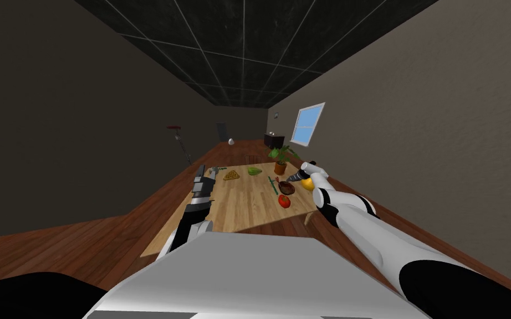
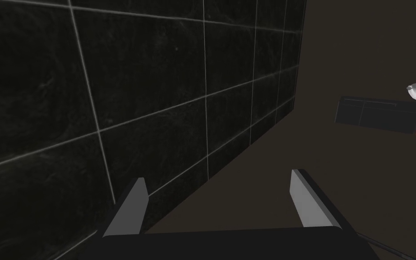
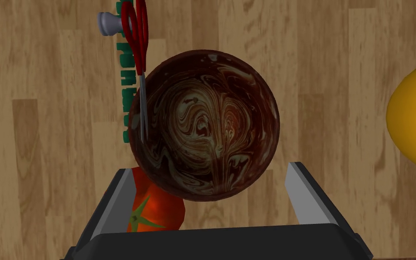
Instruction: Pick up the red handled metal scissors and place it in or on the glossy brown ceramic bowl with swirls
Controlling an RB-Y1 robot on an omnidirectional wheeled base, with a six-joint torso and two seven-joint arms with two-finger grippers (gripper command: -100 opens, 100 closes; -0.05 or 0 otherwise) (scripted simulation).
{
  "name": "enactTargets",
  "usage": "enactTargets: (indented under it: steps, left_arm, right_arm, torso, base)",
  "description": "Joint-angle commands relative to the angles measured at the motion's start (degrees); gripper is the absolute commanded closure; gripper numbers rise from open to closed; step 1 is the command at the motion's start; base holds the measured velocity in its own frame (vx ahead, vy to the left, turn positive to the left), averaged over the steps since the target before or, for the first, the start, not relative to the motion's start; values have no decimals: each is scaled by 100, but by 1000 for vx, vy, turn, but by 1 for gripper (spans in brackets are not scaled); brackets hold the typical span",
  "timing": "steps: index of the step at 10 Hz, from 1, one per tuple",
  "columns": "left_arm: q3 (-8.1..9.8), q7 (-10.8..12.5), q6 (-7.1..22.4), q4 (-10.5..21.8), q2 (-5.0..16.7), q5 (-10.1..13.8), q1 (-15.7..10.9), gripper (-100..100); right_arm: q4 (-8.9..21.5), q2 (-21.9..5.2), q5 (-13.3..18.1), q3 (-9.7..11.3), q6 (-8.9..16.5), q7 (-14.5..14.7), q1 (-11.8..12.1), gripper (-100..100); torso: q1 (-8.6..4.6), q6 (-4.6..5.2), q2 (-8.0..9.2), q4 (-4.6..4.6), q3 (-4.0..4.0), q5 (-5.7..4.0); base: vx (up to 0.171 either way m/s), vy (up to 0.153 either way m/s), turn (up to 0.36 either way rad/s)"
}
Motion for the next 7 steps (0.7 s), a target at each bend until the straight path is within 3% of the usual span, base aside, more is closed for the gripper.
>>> enactTargets:
  steps: [1, 2, 7]
  left_arm:
    - [0, 0, 0, 0, 0, 0, 0, 0]
    - [0, 0, 0, 0, 0, 0, 0, 0]
    - [1, 0, 0, 0, 1, 0, 0, 0]
  right_arm:
    - [0, 0, 0, 0, 0, 0, 0, -100]
    - [8, -3, -2, -4, 1, 25, -4, 0]
    - [7, -1, -1, -3, 1, 23, -4, 0]
  torso:
    - [0, 0, 0, 0, 0, 0]
    - [-21, 0, 5, 1, 3, -5]
    - [-39, 1, 13, 3, 7, -10]
  base:
    - [13, 29, -10]
    - [3, 8, 2]
    - [0, 0, 0]
